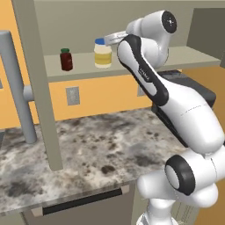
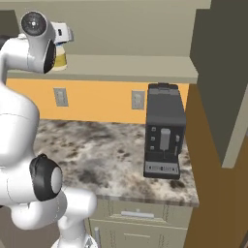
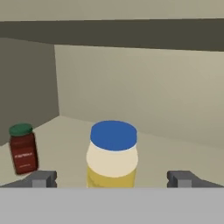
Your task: Collect the paprika, mayonnaise, and shaker from the cabinet and place them next to the stove.
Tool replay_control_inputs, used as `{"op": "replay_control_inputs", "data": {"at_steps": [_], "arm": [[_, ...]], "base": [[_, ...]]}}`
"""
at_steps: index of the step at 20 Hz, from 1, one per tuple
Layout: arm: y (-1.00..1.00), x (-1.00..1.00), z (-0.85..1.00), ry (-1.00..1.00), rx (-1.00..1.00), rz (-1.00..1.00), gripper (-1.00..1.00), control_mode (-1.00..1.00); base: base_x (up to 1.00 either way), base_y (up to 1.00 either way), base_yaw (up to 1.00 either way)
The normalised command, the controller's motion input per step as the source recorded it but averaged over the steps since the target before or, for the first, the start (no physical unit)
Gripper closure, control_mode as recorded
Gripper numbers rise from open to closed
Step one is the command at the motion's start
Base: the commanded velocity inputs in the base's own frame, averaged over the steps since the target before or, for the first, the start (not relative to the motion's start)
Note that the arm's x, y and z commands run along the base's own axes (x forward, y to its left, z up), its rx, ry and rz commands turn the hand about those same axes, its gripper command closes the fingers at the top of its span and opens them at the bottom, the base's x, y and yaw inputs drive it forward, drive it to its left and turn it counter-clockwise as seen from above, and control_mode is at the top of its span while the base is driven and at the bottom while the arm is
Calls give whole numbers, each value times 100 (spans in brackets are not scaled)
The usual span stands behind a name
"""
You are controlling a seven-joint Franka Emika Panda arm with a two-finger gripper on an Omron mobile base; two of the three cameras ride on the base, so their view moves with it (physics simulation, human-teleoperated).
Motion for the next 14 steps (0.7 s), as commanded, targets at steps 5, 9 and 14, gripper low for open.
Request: {"op": "replay_control_inputs", "data": {"at_steps": [5,9,14], "arm": [[1,20,0,0,0,1,-100,-100],[0,13,1,0,0,0,-100,-100],[9,10,0,0,0,0,-100,-100]], "base": [[0,0,0],[0,0,0],[0,0,0]]}}
